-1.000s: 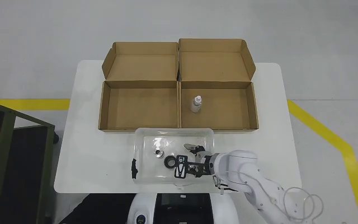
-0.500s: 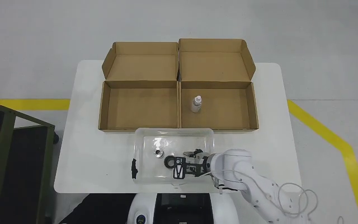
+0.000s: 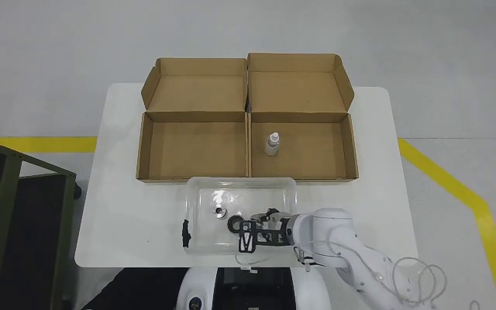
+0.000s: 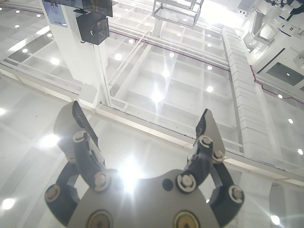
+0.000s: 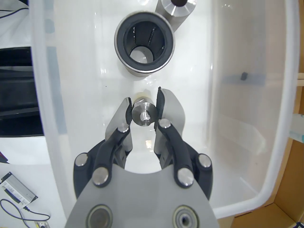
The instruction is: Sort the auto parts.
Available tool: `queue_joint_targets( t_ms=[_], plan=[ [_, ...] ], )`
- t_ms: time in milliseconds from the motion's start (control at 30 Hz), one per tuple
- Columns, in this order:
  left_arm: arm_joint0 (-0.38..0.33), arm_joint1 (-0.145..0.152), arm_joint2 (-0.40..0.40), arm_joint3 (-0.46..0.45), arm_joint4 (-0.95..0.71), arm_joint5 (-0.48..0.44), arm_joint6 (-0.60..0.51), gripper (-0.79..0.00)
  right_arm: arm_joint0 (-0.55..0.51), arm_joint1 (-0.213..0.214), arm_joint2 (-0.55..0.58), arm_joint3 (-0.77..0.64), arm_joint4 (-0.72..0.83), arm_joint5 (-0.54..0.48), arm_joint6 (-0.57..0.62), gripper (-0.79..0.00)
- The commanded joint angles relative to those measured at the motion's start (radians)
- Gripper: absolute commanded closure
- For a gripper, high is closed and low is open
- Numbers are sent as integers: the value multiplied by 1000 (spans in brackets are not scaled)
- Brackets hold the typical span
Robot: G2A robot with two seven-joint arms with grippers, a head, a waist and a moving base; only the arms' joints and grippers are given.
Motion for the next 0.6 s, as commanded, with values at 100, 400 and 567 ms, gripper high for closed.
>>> queue_joint_targets(
  t_ms=[100, 400, 567],
  plan=[
    [0, 0, 0, 0, 0, 0, 0, -785, -37, 15, 53, -84, -6, -7, -39, 0],
    [0, 0, 0, 0, 0, 0, 0, -785, -110, 40, 177, -184, -11, -34, -295, 0],
    [0, 0, 0, 0, 0, 0, 0, -785, -139, 47, 229, -192, -7, -23, -511, 0]
  ],
)
